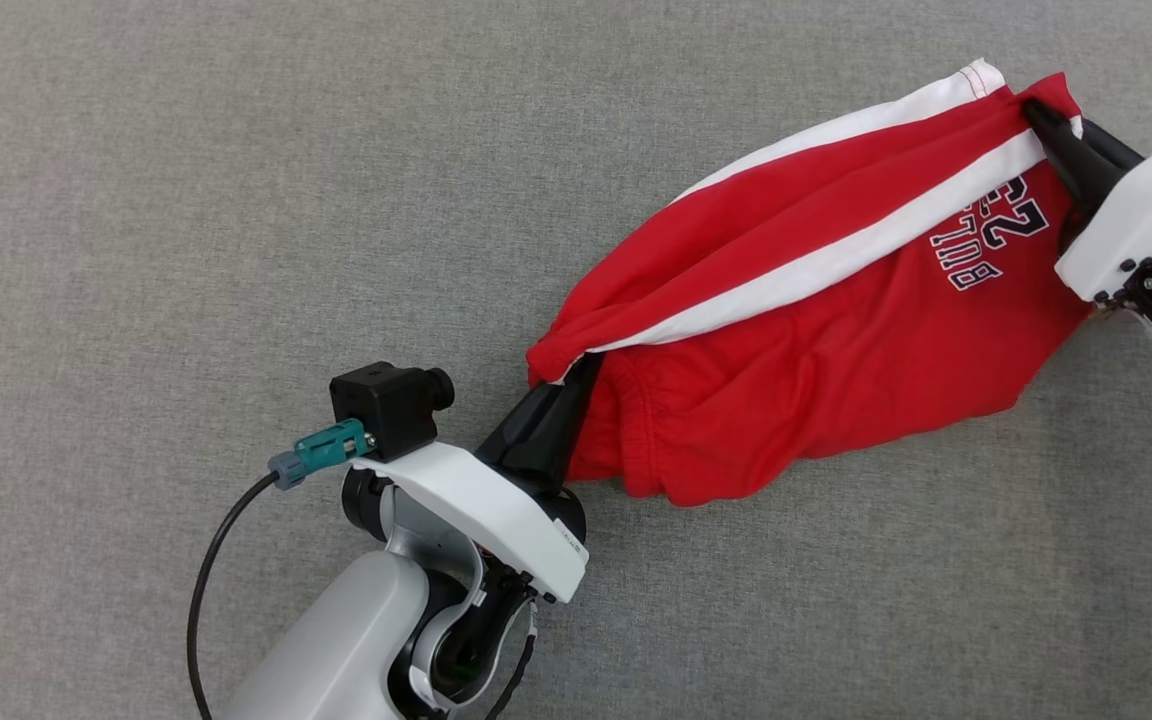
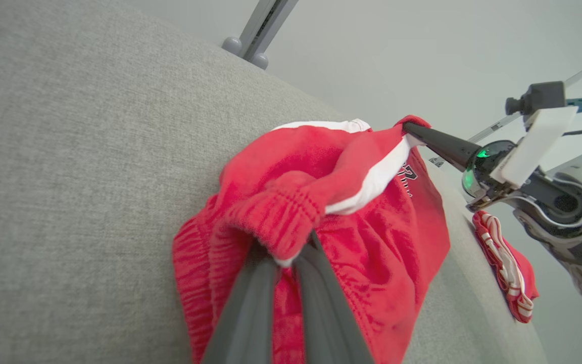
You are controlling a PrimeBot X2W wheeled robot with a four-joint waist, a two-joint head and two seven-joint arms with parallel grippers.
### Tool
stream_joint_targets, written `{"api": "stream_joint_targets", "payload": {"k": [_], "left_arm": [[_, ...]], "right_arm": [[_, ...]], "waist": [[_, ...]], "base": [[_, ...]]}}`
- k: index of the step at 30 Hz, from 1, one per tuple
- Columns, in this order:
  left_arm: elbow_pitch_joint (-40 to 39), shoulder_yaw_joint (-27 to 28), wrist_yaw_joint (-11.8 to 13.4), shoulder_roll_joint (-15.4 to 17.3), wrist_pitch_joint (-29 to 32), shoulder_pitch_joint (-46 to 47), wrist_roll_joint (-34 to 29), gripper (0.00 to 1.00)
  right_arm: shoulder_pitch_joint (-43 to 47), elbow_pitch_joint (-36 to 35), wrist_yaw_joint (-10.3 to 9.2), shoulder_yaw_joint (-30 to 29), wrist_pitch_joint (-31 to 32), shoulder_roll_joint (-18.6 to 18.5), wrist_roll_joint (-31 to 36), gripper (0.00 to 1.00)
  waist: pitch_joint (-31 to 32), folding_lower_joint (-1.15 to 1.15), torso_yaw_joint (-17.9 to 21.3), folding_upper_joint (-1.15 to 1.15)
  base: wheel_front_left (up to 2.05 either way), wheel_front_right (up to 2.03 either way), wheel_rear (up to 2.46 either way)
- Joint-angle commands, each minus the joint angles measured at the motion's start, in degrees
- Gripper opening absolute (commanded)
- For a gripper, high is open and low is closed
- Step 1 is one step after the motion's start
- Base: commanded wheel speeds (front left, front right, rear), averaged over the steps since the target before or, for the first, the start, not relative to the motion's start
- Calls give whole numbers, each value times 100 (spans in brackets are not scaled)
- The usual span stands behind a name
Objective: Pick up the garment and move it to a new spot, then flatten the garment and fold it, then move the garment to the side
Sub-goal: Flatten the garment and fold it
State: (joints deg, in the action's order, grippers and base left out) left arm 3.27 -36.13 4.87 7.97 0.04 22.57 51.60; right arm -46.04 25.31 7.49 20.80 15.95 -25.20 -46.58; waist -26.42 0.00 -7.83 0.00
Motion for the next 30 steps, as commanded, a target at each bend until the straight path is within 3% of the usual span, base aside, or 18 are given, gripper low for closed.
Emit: {"api": "stream_joint_targets", "payload": {"k": [1, 5, 6, 7, 8, 9, 15, 20, 25, 30], "left_arm": [[41, 37, 14, -18, -41, 86, 7, 0], [125, 53, 1, -76, -92, 138, 66, 0], [140, 74, 34, -91, -125, 150, 44, 18], [156, 105, 76, -106, -162, 163, 35, 47], [194, 137, 112, -120, -190, 171, 46, 96], [224, 166, 148, -136, -223, 181, 42, 100], [394, 260, 262, -168, -319, 229, 38, 100], [416, 293, 377, 30, -594, 46, -222, 100], [269, 324, 805, 449, -1315, -284, -1121, 100], [-26, 388, 1135, 581, -1510, -892, -1838, 100]], "right_arm": [[-121, 71, 0, 67, 15, -33, 16, 0], [-373, 316, 0, 272, 22, -54, -68, 0], [-435, 358, 0, 322, 8, -54, -98, 22], [-482, 391, 0, 351, -43, -55, -113, 100], [-530, 449, 0, 368, -115, -63, -127, 100], [-554, 500, 0, 385, -156, -60, -145, 100], [-637, 715, 0, 513, -497, -92, -223, 100], [-427, 710, 0, 643, -909, -256, -261, 100], [-62, 778, 0, 1049, -1277, -581, 274, 100], [154, 892, 0, 1244, -1066, -662, 410, 100]], "waist": [[5, 0, -21, 0], [13, 0, -82, 0], [13, 0, -95, 0], [12, 0, -106, 0], [12, 0, -114, 0], [13, 0, -121, 0], [44, 0, -87, 0], [232, 0, 20, 0], [574, 0, 164, 0], [757, 0, 172, 0]], "base": [[0, 0, 0], [0, 0, 0], [0, 0, 0], [0, 0, 0], [0, 0, 0], [0, 0, 0], [0, 0, 0], [0, 0, 0], [0, 0, 0], [0, 0, 0]]}}
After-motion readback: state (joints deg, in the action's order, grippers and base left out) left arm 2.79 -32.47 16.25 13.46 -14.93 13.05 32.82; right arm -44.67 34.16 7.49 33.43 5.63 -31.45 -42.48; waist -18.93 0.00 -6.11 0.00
